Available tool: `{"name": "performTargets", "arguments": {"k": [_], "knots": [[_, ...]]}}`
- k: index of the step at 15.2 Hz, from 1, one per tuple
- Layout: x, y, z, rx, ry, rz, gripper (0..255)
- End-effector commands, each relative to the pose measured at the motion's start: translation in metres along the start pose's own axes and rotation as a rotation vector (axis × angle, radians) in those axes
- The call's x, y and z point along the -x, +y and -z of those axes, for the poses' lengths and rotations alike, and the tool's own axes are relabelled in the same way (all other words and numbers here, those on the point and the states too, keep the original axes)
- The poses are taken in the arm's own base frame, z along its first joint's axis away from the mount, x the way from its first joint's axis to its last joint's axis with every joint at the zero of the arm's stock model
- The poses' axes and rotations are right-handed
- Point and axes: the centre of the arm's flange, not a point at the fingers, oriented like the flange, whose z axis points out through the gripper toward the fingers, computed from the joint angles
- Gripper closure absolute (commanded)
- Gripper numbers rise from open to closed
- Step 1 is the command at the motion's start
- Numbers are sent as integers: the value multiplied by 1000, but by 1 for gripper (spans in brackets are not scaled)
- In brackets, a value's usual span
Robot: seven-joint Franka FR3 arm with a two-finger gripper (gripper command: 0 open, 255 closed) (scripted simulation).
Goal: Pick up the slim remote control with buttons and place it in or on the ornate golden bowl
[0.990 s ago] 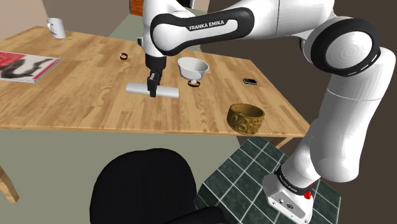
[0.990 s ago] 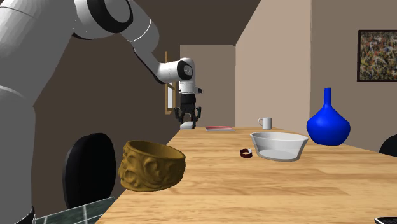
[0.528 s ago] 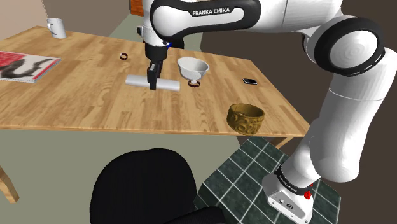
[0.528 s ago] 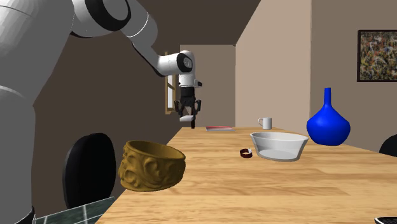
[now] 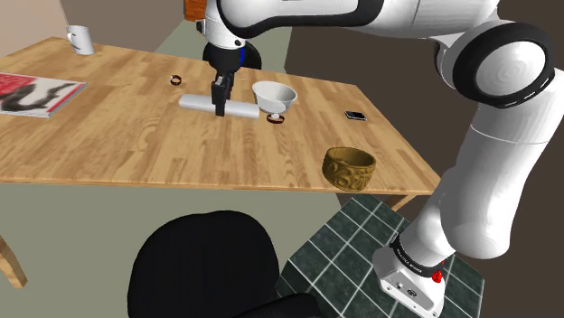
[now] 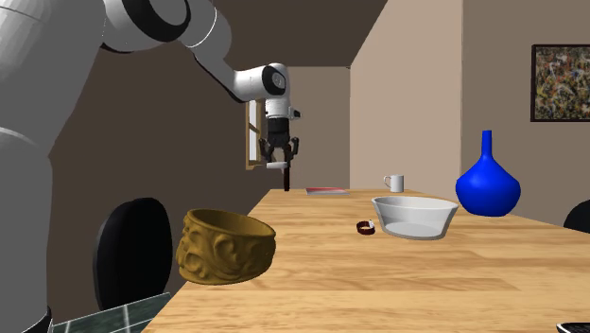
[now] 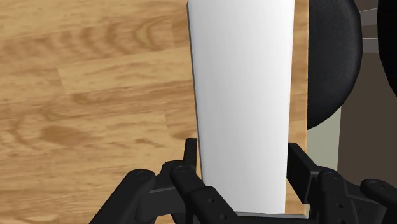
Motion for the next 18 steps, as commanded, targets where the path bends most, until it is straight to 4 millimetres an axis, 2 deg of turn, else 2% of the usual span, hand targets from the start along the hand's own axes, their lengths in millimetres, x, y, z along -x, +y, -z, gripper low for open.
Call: {"name": "performTargets", "arguments": {"k": [1,18], "knots": [[20,0,3,0,0,0,255],[244,4,3,0,0,0,255]]}}
